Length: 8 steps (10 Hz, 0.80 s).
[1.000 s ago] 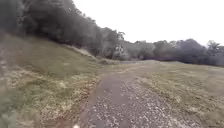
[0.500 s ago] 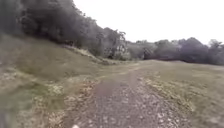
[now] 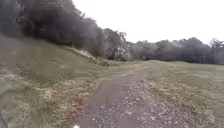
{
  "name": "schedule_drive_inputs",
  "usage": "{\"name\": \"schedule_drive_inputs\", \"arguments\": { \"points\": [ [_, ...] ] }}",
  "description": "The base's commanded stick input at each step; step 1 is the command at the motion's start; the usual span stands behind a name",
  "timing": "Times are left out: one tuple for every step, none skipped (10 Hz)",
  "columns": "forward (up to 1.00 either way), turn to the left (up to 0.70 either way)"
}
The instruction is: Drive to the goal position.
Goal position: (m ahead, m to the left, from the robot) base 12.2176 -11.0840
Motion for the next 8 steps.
{"name": "schedule_drive_inputs", "arguments": {
  "points": [
    [0.60,-0.02],
    [0.60,-0.02],
    [0.60,-0.02],
    [0.60,-0.02],
    [0.60,-0.02],
    [0.60,-0.02],
    [0.60,-0.02],
    [0.60,-0.03]
  ]
}}
